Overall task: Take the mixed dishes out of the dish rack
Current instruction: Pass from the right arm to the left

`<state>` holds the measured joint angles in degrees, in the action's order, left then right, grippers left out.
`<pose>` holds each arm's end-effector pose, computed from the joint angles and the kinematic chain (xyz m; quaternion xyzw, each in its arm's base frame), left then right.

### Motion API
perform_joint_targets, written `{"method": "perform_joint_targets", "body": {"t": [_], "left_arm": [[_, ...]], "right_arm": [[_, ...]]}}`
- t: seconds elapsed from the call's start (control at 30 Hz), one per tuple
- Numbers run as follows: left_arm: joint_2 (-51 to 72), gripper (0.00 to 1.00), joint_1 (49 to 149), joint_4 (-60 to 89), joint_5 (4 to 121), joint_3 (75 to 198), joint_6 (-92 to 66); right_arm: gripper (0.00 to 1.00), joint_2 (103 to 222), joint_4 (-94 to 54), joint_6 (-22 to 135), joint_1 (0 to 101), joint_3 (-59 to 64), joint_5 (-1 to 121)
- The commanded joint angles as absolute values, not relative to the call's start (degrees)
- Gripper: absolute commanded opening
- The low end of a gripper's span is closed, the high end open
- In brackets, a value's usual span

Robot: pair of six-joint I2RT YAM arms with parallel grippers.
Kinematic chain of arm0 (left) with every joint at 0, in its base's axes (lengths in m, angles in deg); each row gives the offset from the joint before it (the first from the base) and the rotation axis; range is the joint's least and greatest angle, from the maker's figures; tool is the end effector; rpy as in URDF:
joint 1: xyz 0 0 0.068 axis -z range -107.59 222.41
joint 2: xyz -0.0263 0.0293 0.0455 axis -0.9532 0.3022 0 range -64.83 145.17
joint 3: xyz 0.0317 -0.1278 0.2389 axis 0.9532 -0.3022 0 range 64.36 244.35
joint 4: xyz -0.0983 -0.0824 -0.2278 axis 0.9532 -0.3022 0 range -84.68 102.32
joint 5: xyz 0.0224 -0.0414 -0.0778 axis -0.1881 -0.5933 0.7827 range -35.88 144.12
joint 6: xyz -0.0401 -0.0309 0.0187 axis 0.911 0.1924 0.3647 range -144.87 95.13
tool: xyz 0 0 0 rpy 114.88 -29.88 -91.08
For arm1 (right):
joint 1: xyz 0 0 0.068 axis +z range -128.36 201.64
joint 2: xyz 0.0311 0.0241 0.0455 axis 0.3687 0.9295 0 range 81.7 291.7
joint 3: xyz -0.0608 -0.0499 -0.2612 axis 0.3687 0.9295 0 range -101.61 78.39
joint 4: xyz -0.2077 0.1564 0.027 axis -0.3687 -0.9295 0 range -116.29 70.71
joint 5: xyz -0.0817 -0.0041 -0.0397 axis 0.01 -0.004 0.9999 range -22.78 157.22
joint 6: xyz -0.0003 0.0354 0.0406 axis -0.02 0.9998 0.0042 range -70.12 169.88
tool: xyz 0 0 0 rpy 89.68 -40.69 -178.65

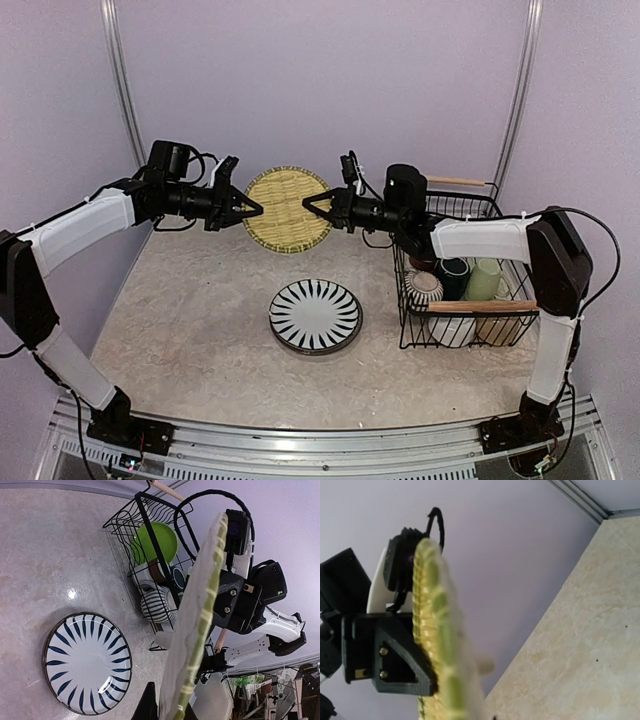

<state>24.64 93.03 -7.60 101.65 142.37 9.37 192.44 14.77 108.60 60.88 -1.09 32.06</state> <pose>0.3214 -0.1490 0.3366 0.1014 0.8158 -0.5183 0.2358 0.3410 0.3049 0.2896 -0.1044 0.6849 0.6576 0.2960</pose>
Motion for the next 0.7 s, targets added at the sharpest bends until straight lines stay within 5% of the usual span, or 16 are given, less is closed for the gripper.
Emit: {"method": "perform_joint_targets", "body": {"t": [0.0,0.27,0.67], "left_arm": [[23.6,0.0,92.4,-7.9,101.3,142.3,12.7],[25.8,0.0,92.6,-10.7,101.3,143.6,13.5],[30.1,0.0,99.4,-11.6,90.0,135.7,24.7]], "right_arm": [[0.17,190.9,12.8,102.3,61.3,-2.9,34.0],[0.78,182.7,-3.1,91.5,59.2,0.6,47.4],[0.87,166.9,-16.7,84.8,57.1,8.8,68.9]]}}
